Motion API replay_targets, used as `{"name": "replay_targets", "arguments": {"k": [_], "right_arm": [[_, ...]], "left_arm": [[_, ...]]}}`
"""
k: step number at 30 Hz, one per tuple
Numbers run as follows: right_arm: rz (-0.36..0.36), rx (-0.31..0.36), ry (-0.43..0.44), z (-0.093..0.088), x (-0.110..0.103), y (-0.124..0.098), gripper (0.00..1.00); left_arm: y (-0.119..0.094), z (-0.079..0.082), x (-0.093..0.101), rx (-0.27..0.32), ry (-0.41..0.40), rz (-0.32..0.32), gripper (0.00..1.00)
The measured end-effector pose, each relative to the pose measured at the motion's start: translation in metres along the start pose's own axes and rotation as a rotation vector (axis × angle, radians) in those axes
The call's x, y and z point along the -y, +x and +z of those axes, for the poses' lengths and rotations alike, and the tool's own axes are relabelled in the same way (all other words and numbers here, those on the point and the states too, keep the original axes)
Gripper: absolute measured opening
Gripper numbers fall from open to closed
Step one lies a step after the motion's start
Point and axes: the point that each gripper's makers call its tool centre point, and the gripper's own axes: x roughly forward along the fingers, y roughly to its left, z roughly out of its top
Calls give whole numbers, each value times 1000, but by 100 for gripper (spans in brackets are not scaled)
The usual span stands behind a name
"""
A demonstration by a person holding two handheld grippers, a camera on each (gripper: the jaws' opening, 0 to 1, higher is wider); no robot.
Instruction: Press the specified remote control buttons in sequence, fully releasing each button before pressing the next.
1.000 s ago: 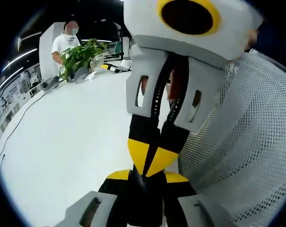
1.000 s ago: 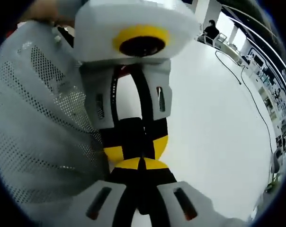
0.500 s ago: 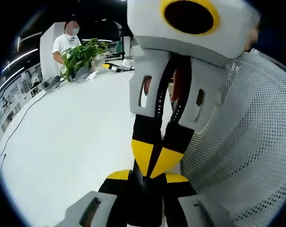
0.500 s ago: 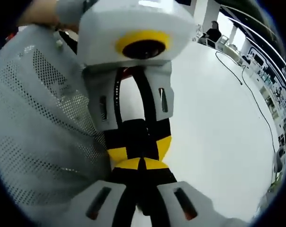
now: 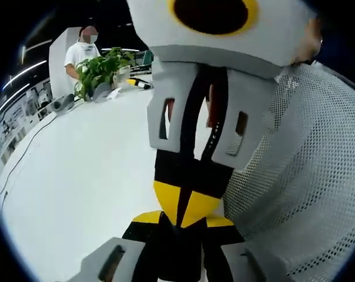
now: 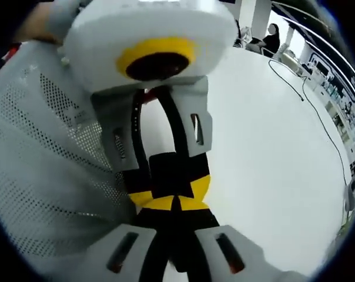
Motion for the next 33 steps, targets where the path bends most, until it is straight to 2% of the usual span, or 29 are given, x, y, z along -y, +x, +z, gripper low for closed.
{"name": "replay_targets", "arguments": {"k": [5,7,11,21,33], "right_arm": [[2,0,-14,0,-2,-1,0],[14,52,22,0,-1,-1,0],[28,98,-24,-1,-2,-3,0],[75,107,8,-1,-1,-3,0],[103,103,5,-12,-1,-10,1]], "left_arm": [[1,0,0,-9,11,0,24],[0,0,0,-12,14,2,24],[0,0,0,-24,17,-5,24],[0,1,-1,-24,10,-5,24],[1,1,-1,-22,8,-3,24]]}}
